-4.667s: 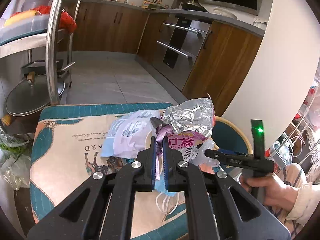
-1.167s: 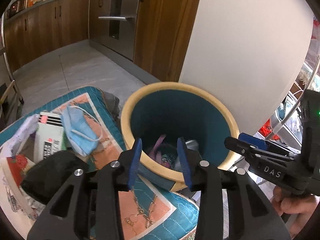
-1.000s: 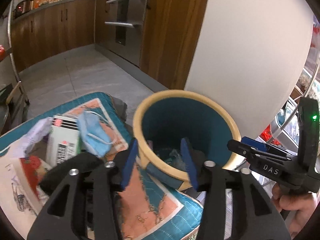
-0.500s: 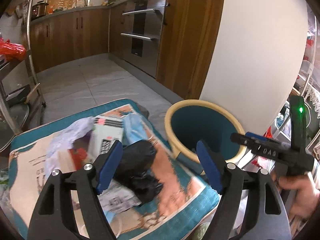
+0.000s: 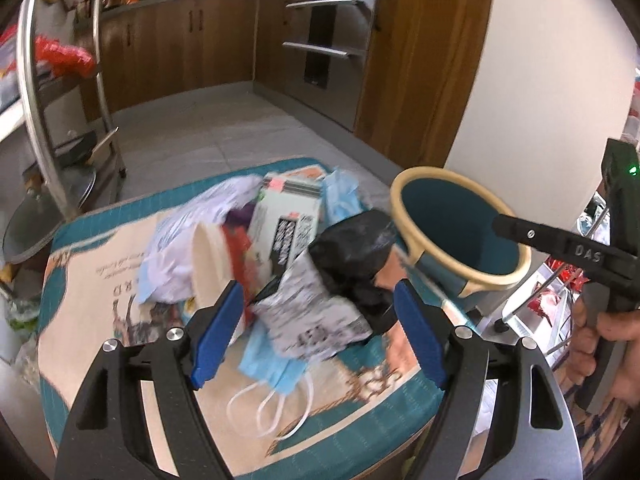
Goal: Collect trash
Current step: 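Grasp the black plastic bag with the right gripper while the left gripper grasps a printed wrapper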
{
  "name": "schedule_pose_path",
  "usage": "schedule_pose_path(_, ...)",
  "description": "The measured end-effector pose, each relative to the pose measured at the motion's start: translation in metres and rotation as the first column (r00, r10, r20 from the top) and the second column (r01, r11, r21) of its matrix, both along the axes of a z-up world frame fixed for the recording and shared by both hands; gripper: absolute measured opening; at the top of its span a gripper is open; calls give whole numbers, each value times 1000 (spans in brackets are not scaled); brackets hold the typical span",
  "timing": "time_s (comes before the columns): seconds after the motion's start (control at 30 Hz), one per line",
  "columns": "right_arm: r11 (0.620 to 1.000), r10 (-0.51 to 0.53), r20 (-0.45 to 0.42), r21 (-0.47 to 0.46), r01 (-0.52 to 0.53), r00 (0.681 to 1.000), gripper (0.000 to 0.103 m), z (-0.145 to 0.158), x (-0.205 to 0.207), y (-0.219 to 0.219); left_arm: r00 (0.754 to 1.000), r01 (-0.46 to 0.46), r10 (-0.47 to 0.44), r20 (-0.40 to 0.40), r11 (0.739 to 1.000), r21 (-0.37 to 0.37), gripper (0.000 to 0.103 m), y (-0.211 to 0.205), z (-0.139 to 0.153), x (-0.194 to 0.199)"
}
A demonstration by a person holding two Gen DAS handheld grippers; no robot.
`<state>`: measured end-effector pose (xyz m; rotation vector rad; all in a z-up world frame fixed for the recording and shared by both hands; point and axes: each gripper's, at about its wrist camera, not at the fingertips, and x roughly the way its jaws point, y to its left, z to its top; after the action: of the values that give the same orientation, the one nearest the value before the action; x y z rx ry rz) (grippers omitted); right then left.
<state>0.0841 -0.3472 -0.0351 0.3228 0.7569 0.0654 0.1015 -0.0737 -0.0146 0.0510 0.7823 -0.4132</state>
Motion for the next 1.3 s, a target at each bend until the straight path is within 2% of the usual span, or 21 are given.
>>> schedule_pose_path(0.2, 992, 123, -14, -8, -123, 992, 79, -1, 6, 39, 999, -38, 38, -21, 999, 0, 76, 22, -10, 1)
schedule_pose_path(0.4, 973, 231, -33, -23, -231, 972, 79, -5, 12, 79, 991, -126, 125, -49, 992, -28, 76, 57, -18, 0)
schedule_pose_path(0.57, 959, 279, -67, -32, -282, 958, 80, -14, 21, 103, 983, -178, 175, -61, 983, -46, 76, 80, -23, 1)
schedule_pose_path(0.77, 946, 312, -112, -56, -319, 944, 81, -30, 35, 124, 979, -191, 186, -83, 980, -63, 76, 92, -29, 3)
schedule_pose_path(0.83, 940, 321, -133, -75, -332, 938, 75, -38, 38, 130, 979, -190, 183, -87, 979, -75, 75, 92, -29, 3)
schedule_pose_path(0.9, 934, 330, -164, -88, -347, 930, 57, -45, 39, 134, 981, -181, 174, -84, 980, -83, 73, 91, -29, 4)
schedule_pose_path(0.97, 928, 342, -171, -97, -361, 924, 49, -47, 36, 136, 983, -169, 162, -82, 982, -89, 71, 88, -29, 5)
schedule_pose_path(1.03, 923, 350, -166, -107, -370, 922, 46, -47, 35, 137, 986, -156, 149, -82, 983, -94, 70, 84, -30, 8)
schedule_pose_path(1.2, 914, 369, -158, -114, -389, 916, 27, -46, 28, 134, 986, -142, 132, -98, 985, -100, 67, 76, -36, 21)
schedule_pose_path(1.3, 914, 373, -140, -116, -389, 917, 26, -41, 24, 130, 983, -151, 136, -127, 981, -118, 64, 74, -40, 30)
